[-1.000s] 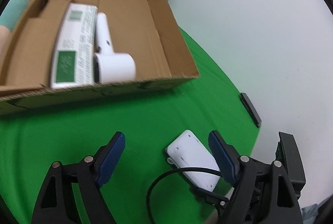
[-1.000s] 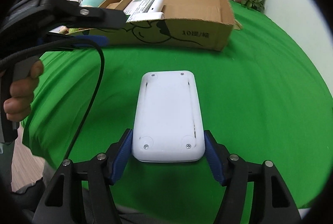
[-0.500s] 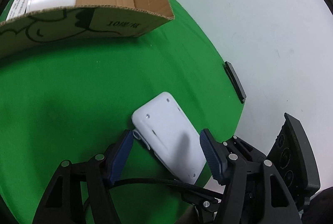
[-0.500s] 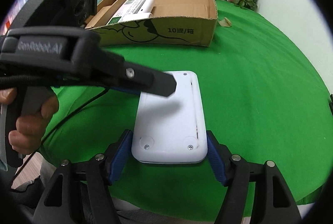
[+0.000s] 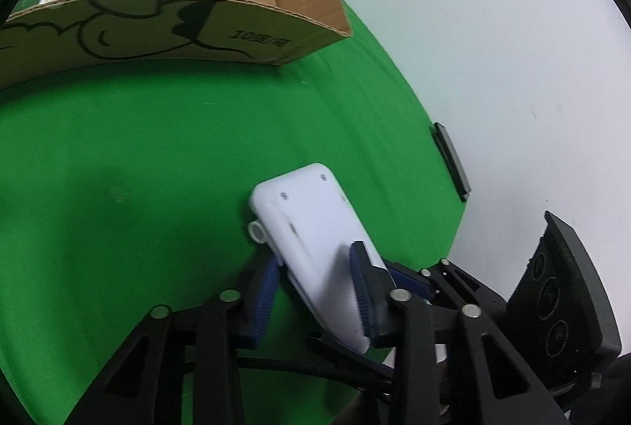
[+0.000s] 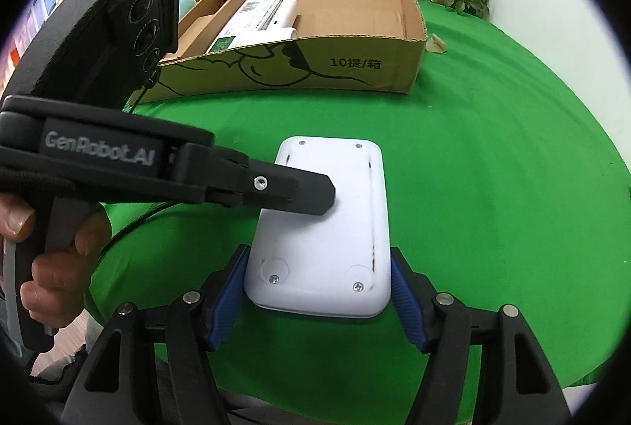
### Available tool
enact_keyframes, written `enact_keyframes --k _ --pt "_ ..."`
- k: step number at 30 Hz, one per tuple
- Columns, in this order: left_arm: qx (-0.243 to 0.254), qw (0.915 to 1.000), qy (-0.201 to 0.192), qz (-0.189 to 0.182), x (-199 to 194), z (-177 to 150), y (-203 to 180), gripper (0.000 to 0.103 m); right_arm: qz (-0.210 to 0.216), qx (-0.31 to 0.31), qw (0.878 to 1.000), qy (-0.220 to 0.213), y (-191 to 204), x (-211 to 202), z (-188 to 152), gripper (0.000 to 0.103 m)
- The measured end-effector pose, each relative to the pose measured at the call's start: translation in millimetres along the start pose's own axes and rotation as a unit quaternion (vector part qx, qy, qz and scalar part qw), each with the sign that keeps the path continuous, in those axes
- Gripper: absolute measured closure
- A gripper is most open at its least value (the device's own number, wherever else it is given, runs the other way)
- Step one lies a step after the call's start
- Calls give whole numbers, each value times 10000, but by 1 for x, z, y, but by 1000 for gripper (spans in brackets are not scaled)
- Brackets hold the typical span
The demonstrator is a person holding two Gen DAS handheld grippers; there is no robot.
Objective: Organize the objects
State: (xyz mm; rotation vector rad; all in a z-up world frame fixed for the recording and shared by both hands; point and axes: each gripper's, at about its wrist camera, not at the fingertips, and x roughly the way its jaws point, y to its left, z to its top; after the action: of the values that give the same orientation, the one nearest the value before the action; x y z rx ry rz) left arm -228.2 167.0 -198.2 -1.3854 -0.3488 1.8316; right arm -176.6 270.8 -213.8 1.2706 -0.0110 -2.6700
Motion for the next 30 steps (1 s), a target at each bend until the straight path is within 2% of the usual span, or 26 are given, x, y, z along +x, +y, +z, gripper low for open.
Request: enact_keyframes --k 13,22,30 --pt "113 9991 -311 261 -21 -4 3 76 211 129 9997 -57 19 4 10 37" --pt "569 9921 -967 567 -70 20 -21 76 214 -151 9966 -776 39 -18 53 37" --pt "1183 9763 -1575 895 -139 66 -62 76 219 -263 9874 -1543 46 -49 115 37"
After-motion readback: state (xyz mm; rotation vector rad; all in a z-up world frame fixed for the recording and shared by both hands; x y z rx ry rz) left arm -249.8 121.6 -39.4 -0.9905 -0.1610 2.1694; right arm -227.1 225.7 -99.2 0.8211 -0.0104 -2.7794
